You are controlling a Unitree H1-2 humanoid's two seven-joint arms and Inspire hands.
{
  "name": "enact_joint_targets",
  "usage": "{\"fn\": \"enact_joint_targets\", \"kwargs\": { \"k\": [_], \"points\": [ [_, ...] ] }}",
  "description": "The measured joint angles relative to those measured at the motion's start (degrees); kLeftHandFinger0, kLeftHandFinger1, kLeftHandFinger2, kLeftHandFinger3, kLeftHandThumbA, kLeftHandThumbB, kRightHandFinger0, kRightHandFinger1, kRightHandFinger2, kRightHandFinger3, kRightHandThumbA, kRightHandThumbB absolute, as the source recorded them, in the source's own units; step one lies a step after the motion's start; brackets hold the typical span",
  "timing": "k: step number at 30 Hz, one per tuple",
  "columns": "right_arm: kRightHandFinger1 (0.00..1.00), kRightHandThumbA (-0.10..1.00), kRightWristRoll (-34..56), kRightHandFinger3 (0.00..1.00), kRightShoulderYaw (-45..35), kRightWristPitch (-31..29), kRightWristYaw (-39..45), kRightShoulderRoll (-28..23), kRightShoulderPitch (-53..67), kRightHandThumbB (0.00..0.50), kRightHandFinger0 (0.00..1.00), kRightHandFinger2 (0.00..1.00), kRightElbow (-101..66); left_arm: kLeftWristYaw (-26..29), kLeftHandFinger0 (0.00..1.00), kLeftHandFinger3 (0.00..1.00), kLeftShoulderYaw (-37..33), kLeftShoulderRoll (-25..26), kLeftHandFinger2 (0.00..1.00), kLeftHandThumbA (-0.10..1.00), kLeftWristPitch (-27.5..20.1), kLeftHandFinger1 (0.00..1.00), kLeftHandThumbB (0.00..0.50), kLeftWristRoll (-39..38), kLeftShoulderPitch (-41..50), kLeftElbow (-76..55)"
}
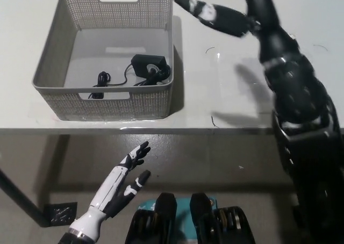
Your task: Use the right hand to pick up a black power cord and place it into a container on the left hand side
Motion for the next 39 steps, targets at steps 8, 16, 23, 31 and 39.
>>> {"fn": "enact_joint_targets", "kwargs": {
  "k": [8,16,23,31,39],
  "points": [
    [1.0,1.0,5.6,1.0,0.6,1.7,1.6,0.4,17.8,0.393,1.0,1.0,-14.0,-0.8,1.0,1.0,0.4,0.5,1.0,1.0,-0.2,1.0,0.252,-1.4,-0.4,0.0],
    [1.0,1.0,8.5,1.0,3.7,0.3,3.2,0.4,30.9,0.374,1.0,1.0,-11.5,-0.9,1.0,1.0,0.4,0.5,1.0,1.0,-0.3,1.0,0.239,-2.0,-0.3,0.0],
    [1.0,1.0,11.2,1.0,4.3,-2.9,4.6,0.4,35.4,0.306,1.0,1.0,-4.3,-0.8,1.0,1.0,0.5,0.4,1.0,1.0,-0.7,1.0,0.247,-2.1,-0.3,0.8],
    [1.0,1.0,11.8,1.0,4.2,-7.3,5.2,-0.3,38.3,0.292,1.0,1.0,4.1,-0.8,1.0,1.0,0.5,0.1,1.0,0.99,-1.5,1.0,0.239,-2.2,0.5,1.9],
    [1.0,1.0,12.6,1.0,3.0,-9.1,5.3,-0.6,38.1,0.286,1.0,1.0,9.9,-0.7,1.0,1.0,0.5,0.0,1.0,0.98,-1.8,1.0,0.251,-2.2,0.5,2.7]
  ]
}}
